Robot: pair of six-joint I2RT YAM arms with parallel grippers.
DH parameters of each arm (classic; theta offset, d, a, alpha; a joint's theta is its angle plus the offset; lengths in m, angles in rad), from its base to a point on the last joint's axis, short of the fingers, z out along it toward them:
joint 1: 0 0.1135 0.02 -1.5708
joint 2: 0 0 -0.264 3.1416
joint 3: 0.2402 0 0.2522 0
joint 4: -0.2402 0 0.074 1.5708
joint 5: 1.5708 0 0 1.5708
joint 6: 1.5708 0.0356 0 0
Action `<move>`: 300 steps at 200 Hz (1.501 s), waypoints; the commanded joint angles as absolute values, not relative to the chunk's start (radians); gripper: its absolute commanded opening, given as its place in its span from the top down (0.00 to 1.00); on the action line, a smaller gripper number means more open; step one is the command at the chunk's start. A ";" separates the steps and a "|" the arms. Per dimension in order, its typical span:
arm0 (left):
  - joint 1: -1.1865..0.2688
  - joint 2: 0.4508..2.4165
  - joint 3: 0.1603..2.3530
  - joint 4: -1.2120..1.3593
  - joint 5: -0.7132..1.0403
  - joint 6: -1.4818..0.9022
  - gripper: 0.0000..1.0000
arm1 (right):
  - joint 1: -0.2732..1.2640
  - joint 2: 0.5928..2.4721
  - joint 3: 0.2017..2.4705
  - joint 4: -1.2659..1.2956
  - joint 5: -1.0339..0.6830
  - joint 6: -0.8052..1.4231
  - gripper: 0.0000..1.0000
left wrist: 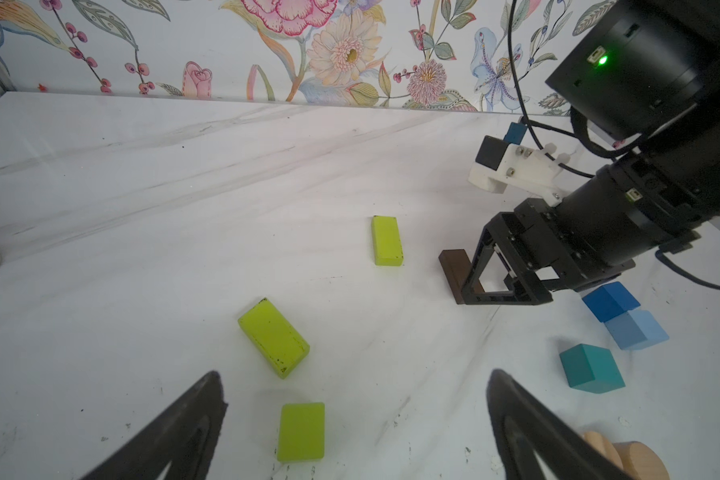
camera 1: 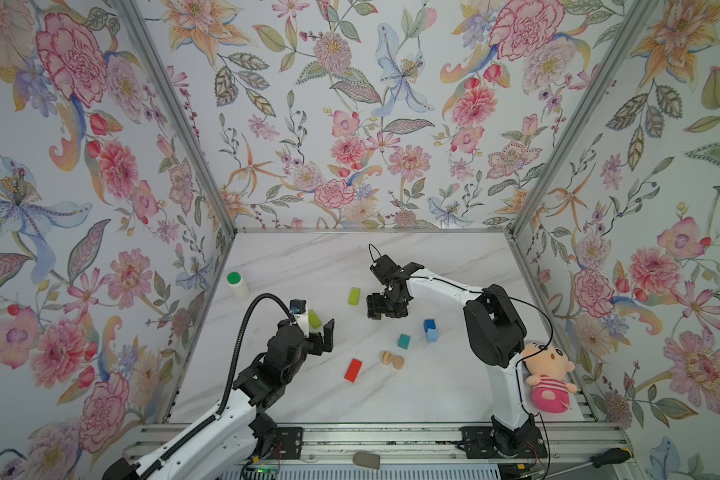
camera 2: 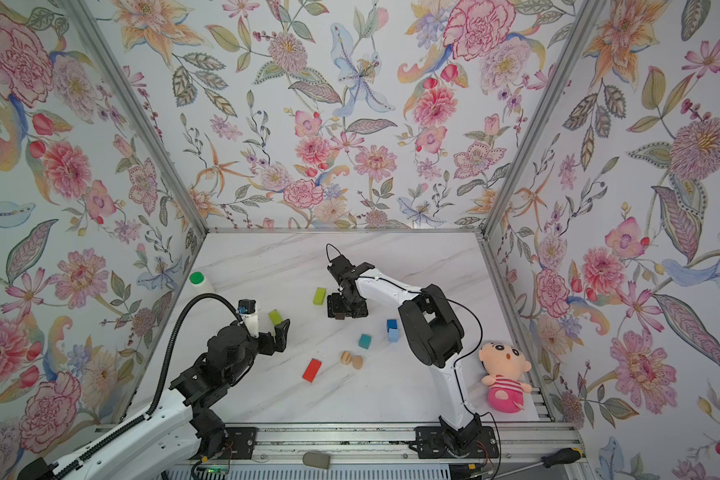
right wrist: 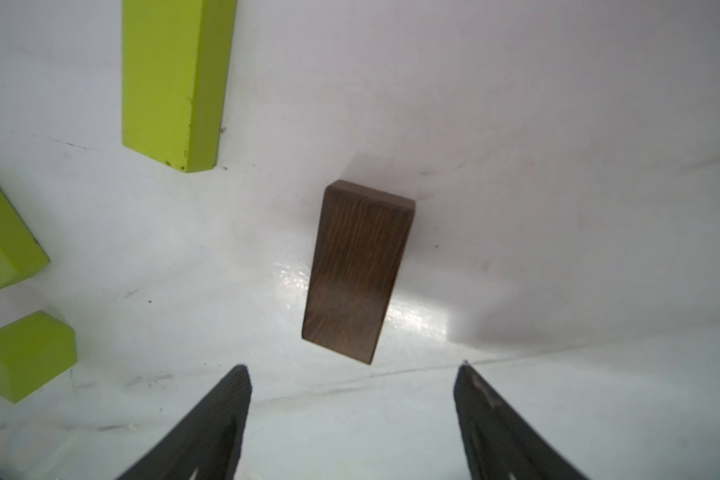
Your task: Build the wood block tower
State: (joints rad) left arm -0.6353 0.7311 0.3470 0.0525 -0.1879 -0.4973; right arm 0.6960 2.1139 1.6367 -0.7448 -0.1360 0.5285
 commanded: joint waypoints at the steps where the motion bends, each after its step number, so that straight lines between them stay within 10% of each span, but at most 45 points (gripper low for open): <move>1: -0.643 0.731 0.339 0.045 -0.190 -0.508 0.01 | 0.698 2.157 1.695 -0.764 -0.110 0.527 0.28; 140: -0.643 0.744 0.345 0.054 -0.189 -0.496 0.01 | 0.693 2.270 1.809 -0.791 -0.080 0.548 0.60; 300: -0.643 0.799 0.365 0.074 -0.188 -0.485 0.01 | 0.664 2.419 2.042 -0.797 -0.097 0.614 0.68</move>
